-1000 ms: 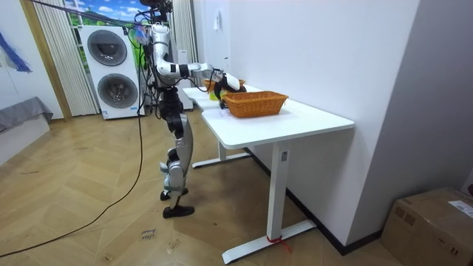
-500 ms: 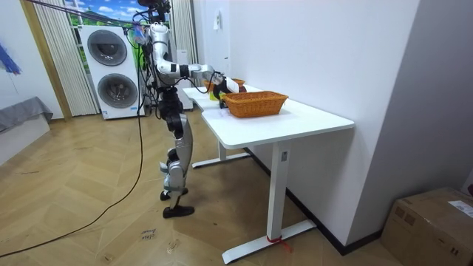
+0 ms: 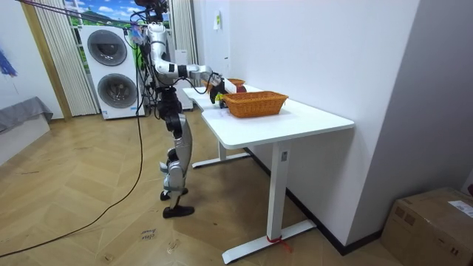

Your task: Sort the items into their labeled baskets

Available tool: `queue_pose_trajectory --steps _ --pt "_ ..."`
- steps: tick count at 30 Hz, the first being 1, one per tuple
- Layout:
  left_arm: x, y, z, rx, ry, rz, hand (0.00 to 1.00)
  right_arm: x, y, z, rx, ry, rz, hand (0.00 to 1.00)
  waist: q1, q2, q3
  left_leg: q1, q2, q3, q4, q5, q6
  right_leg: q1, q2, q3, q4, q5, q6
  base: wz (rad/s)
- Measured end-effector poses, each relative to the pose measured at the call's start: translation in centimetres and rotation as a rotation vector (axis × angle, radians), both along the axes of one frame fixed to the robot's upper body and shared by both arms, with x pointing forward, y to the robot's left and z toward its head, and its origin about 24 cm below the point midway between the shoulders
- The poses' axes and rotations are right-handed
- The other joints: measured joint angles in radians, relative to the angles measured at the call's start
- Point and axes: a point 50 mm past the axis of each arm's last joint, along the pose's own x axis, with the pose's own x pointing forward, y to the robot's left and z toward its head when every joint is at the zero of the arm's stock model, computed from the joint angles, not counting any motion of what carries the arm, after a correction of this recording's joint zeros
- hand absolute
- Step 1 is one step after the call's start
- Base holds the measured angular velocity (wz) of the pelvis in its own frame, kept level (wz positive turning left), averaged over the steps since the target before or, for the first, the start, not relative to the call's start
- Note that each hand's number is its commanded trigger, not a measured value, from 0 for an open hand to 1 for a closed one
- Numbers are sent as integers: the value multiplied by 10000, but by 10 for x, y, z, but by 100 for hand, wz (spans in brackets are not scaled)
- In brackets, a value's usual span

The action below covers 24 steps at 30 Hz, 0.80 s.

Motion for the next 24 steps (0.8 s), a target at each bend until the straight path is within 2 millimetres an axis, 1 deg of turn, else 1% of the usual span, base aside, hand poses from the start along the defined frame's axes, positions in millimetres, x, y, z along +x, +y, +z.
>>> queue_pose_trajectory --steps 5,9,10,12,15,16,19,24 --pt "3 -1 0 3 -91 -153 0 1 1 2 -194 -210 73 0 -15 24 -4 -69 -3 3 1 0 2 -61 3 14 3 18 1 0" --pt "0 -3 -1 0 -11 -208 0 3 1 7 -354 -551 -43 0 -60 155 3 -134 -5 5 101 2 5 -55 1 19 2 34 -2 0" --pt "1 -4 -1 -6 -11 -179 0 4 2 11 -408 -766 -45 0 -82 216 26 -138 -6 4 96 2 5 -62 3 24 2 34 -2 0" --pt "-1 -4 -2 37 51 -134 0 6 5 20 -449 -1253 18 0 -90 306 43 -141 -3 4 78 3 5 -69 6 21 -3 34 -2 0" --pt "-4 -5 -2 107 117 -90 0 9 6 34 -561 -2040 -26 0 -94 389 46 -140 1 2 62 3 4 -65 12 8 -22 33 -3 0" --pt "-6 -6 -3 79 156 -71 0 9 8 39 -607 -2358 -34 0 -98 403 54 -140 1 2 62 4 4 -64 14 8 -24 33 -3 0" --pt "-9 -9 -4 -7 241 -13 0 10 9 46 -679 -2821 13 0 -107 396 54 -142 -3 -5 64 3 4 -53 2 -34 -30 33 -2 0" --pt "-13 -10 -5 -66 334 16 0 11 10 50 -716 -3097 44 0 -115 371 52 -144 -9 -11 68 3 5 -42 -20 -87 -29 34 -1 0"
